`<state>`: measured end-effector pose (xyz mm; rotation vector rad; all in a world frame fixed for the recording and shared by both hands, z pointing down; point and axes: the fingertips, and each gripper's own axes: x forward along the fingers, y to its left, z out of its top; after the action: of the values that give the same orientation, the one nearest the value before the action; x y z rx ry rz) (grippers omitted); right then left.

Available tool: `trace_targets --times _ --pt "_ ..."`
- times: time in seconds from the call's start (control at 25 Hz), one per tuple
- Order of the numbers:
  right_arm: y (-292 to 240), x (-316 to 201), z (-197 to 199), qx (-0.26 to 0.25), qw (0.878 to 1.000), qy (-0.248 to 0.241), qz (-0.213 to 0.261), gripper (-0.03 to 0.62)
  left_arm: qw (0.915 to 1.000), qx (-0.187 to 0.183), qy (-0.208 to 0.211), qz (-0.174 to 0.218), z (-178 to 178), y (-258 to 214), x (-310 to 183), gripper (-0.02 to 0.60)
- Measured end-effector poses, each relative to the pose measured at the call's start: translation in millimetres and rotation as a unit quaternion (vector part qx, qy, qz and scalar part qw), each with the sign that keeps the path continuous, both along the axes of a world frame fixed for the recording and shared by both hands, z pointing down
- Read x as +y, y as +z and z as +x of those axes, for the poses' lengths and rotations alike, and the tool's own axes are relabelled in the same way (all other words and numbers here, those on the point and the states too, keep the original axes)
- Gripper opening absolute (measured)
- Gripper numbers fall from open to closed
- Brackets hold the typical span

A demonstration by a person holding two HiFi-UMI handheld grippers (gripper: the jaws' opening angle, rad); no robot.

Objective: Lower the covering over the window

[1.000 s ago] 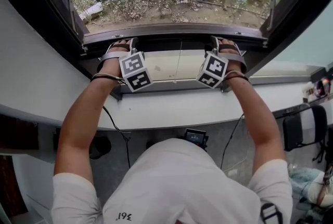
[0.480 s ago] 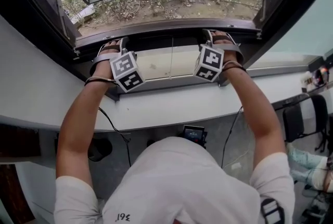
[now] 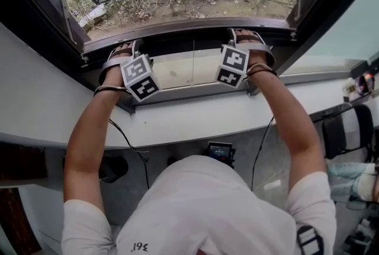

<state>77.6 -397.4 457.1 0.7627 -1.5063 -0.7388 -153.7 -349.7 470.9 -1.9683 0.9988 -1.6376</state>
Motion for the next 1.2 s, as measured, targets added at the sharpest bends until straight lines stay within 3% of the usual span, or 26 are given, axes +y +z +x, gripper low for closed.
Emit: trace_targets --times 0.2,0.64,0.96,1.2 --pt "0.5 2.0 0.7 -0.013 1.000 -0.011 0.014 0.126 0.9993 0.023 0.002 0.029 0.0 -2.5 0.5 0.241" --pt "1.2 3.8 0.7 -0.023 0.999 -0.017 0.022 0.143 0.9984 0.046 0.002 0.034 -0.3 -6.3 1.8 0.241" --pt "-1.1 6.7 -0.5 -0.044 0.999 -0.014 0.020 0.147 0.9947 0.098 -0.007 0.031 2.9 -11.2 4.8 0.241" --pt "-7.1 12.4 -7.2 -0.059 0.998 -0.021 0.021 0.146 0.9858 0.165 -0.013 0.026 11.6 -24.0 11.7 0.235"
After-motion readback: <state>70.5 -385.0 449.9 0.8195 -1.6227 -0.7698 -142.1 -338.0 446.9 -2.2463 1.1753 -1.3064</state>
